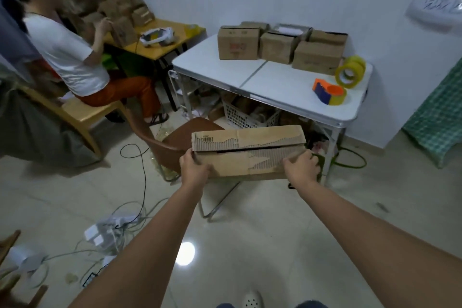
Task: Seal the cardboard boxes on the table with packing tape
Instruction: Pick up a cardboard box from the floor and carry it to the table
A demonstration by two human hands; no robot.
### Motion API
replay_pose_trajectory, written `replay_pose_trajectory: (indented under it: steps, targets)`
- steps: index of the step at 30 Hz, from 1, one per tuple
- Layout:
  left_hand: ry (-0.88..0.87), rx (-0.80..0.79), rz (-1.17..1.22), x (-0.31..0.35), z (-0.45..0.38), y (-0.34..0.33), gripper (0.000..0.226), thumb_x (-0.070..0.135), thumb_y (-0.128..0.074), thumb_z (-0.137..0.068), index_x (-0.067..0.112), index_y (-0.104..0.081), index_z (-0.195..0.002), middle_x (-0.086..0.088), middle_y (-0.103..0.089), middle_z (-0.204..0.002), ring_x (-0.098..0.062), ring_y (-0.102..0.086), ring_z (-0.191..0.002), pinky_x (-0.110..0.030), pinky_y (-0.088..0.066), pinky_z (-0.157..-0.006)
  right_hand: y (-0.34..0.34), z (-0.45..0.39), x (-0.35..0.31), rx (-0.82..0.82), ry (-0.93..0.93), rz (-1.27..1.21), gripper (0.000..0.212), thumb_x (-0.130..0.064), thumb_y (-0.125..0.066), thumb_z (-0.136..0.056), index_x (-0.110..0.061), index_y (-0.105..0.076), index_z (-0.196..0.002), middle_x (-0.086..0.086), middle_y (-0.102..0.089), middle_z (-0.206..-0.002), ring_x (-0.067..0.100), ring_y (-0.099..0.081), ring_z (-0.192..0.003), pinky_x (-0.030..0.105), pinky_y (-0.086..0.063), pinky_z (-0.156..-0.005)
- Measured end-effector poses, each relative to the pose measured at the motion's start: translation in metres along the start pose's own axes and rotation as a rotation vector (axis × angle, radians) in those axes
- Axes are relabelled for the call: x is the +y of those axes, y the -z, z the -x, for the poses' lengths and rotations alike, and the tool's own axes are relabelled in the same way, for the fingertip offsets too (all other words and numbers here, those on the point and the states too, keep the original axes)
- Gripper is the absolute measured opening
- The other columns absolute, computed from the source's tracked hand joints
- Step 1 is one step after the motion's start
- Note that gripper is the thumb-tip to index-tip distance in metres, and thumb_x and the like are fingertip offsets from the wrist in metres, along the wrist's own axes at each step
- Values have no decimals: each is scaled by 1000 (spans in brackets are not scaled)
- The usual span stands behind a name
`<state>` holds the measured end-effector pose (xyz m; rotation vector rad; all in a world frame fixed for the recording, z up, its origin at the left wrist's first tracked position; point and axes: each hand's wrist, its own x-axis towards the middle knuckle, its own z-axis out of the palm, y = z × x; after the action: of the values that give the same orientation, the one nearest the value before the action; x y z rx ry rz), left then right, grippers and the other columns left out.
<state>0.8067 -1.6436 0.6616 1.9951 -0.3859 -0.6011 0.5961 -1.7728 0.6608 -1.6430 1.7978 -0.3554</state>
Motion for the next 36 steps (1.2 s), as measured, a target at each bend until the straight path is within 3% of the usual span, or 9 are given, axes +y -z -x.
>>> replay_pose_trajectory:
  steps: [8, 10, 13, 17, 19, 24, 28, 33, 36]
  targets:
    - [19, -35, -39, 39, -107, -46, 71, 4, -68, -88, 18, -36, -149, -2, -33, -146, -25, -45, -127, -44, -49, -103, -17, -105, -56, -18, 5, -8, 64, -35, -57, -93, -7, -28, -143, 19, -30, -146, 38, -33, -131, 48, -38, -106]
    - [-5, -33, -51, 52, -137, -65, 69, 3, -67, -88, 19, -38, -148, -2, -34, -144, -25, -48, -124, -41, -54, -94, -19, -138, -70, -22, 13, -19, 62, -35, -56, -94, -7, -29, -143, 19, -31, -145, 37, -34, -130, 48, -39, -106]
    - [-37, -21, -29, 75, -187, -100, 62, 1, -65, -88, 19, -42, -143, 1, -38, -134, -18, -51, -109, -24, -53, -64, -20, -196, -95, -29, 28, -42, 63, -34, -55, -95, -4, -28, -144, 20, -32, -145, 38, -35, -129, 45, -38, -102]
    - [3, 4, -49, 110, -251, -145, 65, 3, -66, -89, 18, -39, -146, -3, -40, -140, -17, -48, -112, -39, -53, -92, -15, -278, -132, -71, 75, -50, 59, -32, -54, -96, -3, -30, -141, 19, -34, -143, 36, -37, -127, 39, -39, -97]
    - [17, 11, -71, 128, -281, -169, 63, 3, -66, -88, 16, -41, -144, -5, -41, -139, -16, -46, -110, -33, -49, -89, -9, -317, -146, -99, 70, -40, 55, -32, -54, -96, -4, -32, -139, 18, -37, -139, 34, -40, -125, 36, -40, -91]
    - [25, -17, -86, 168, -345, -232, 60, 3, -65, -89, 13, -43, -144, -7, -40, -140, -25, -47, -124, -34, -47, -95, 0, -407, -169, -139, 42, -29, 56, -30, -56, -96, -4, -31, -140, 19, -36, -140, 35, -39, -128, 43, -40, -102]
    - [-3, -19, -119, 187, -389, -266, 60, 3, -65, -89, 13, -43, -144, -5, -43, -132, -15, -44, -111, -27, -41, -86, -7, -455, -184, -132, 17, -18, 57, -30, -57, -96, -4, -31, -139, 20, -36, -140, 36, -40, -126, 42, -41, -100]
    - [55, -85, -83, 208, -463, -296, 55, 2, -63, -90, 17, -46, -140, -6, -45, -137, -22, -48, -115, -37, -51, -92, -28, -514, -205, -139, -23, -11, 56, -27, -57, -94, 0, -32, -137, 23, -37, -137, 40, -41, -123, 45, -41, -98]
    - [37, -142, -69, 224, -507, -317, 60, 1, -61, -91, 19, -40, -145, -1, -38, -138, -21, -46, -115, -32, -50, -89, -36, -548, -223, -105, -57, -11, 56, -22, -56, -93, 2, -32, -137, 25, -37, -136, 42, -41, -122, 48, -41, -100]
